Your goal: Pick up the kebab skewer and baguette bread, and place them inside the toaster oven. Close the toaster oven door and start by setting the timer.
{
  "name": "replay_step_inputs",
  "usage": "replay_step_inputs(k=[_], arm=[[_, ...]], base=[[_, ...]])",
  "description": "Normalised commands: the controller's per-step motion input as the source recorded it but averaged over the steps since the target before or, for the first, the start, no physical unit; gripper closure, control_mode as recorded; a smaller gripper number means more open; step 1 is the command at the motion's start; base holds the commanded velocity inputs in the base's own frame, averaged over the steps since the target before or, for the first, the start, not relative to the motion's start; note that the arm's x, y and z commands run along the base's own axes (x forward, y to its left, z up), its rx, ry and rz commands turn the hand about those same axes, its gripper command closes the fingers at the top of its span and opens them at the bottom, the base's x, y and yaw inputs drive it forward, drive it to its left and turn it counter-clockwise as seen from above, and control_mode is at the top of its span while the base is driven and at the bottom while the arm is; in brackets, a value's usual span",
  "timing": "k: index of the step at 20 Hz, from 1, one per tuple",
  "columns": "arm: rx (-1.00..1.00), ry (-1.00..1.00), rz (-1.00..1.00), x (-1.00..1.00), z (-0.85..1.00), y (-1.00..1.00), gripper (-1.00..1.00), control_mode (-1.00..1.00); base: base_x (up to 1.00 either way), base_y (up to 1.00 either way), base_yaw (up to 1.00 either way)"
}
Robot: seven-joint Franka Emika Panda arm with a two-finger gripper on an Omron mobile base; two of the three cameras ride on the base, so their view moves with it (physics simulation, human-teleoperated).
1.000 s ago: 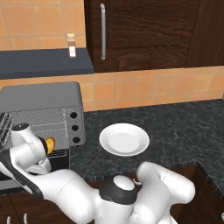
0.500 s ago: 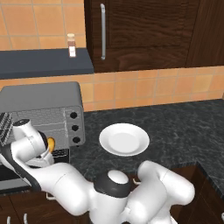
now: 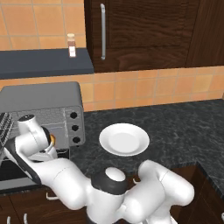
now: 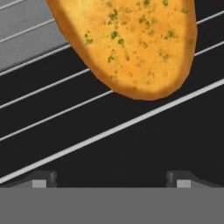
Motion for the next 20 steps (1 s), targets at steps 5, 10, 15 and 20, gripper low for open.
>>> replay_step_inputs(k=[5, 10, 15, 20], arm=[[0.0, -0.01, -0.04, 0.46, -0.01, -0.04, -1.0, -1.0], [0.0, -0.06, -0.11, 0.5, 0.0, 0.0, -1.0, -1.0], [0.0, -0.03, -0.11, 0.73, 0.0, 0.0, -1.0, -1.0], [0.0, -0.01, -0.08, 0.64, 0.0, 0.0, -1.0, -1.0]], base=[[0.0, 0.0, 0.0], [0.0, 0.0, 0.0], [0.0, 0.0, 0.0], [0.0, 0.0, 0.0]])
